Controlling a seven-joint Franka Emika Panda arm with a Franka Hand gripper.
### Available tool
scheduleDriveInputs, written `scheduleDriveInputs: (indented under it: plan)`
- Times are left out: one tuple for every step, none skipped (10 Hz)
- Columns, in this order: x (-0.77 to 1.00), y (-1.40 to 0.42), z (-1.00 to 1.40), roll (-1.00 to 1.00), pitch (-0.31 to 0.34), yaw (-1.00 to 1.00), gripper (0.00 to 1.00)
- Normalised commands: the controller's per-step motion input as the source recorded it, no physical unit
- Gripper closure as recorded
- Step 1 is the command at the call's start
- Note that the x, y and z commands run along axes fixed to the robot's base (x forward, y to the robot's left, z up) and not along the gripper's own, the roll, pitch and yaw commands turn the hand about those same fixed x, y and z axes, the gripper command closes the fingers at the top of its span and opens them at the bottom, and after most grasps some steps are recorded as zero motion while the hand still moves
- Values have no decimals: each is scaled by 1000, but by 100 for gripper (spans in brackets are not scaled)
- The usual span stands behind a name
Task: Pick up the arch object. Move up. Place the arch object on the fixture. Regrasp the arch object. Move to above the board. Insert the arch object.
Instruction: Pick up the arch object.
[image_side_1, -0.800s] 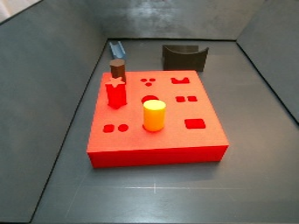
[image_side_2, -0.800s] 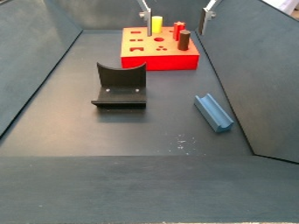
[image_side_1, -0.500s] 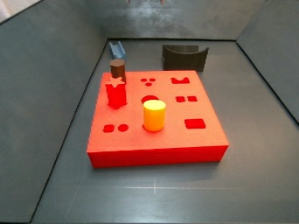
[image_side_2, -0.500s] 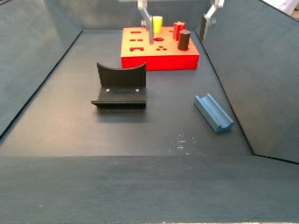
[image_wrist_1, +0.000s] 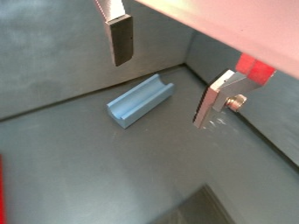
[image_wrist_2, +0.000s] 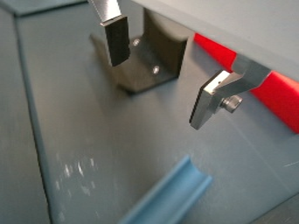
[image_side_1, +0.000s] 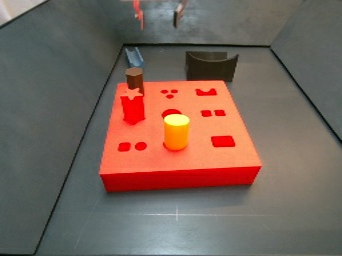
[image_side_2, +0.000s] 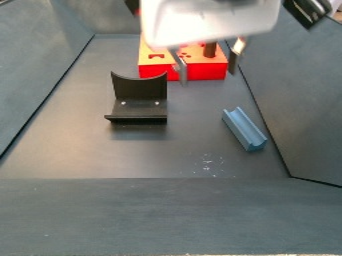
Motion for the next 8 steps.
scheduleDriveInputs:
  plan:
    - [-266,3,-560,-203,-114,523,0]
    - [-420,66,-609,-160,-171,183,0]
    - [-283,74,-720,-183,-147,-91,0]
    - [-320,100,-697,-183,-174,-226,0]
    - [-374,94,-654,-197,-193,-294,0]
    - [-274,46,-529,-219,-237,-377,0]
    - [-126,29,-397,-257,-283,-389,0]
    - [-43,34,-334,-289,-307,-326,0]
